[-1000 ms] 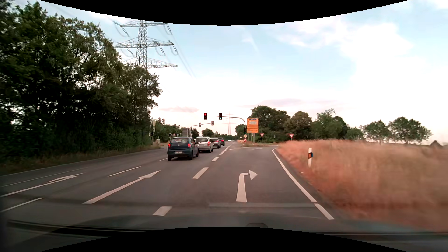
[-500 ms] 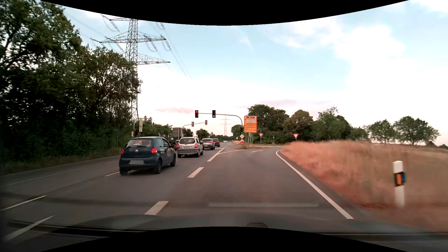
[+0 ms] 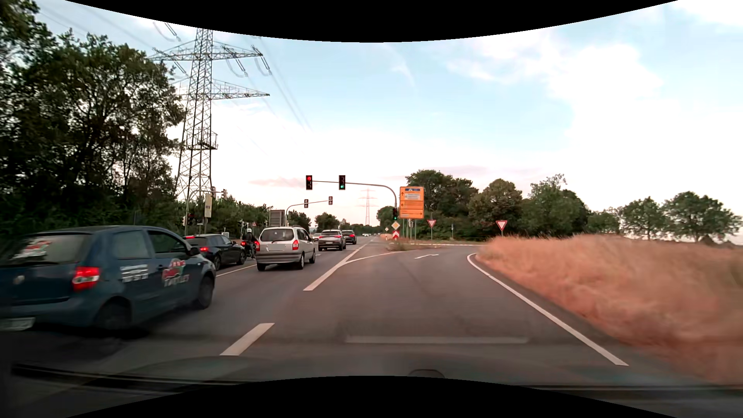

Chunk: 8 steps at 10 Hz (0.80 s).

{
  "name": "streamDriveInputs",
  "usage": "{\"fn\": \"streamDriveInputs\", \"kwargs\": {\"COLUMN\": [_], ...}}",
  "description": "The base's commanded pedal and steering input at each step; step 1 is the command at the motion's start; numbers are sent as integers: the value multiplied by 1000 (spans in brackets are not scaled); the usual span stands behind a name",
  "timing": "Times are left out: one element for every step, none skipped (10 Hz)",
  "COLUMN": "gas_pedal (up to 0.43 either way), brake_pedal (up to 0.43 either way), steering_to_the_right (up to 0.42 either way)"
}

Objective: Follow the waypoints while adhering to traffic rules and regulations

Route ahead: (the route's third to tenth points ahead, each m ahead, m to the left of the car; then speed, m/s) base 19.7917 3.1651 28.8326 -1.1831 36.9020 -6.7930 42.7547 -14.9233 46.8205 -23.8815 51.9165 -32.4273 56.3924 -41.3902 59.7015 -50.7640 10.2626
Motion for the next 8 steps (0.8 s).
{"fn": "streamDriveInputs", "kwargs": {"gas_pedal": [0,0,0,0,0,0,0,0], "brake_pedal": [152,159,159,159,159,159,159,165], "steering_to_the_right": [19,26,33,39,45,47,48,50]}}
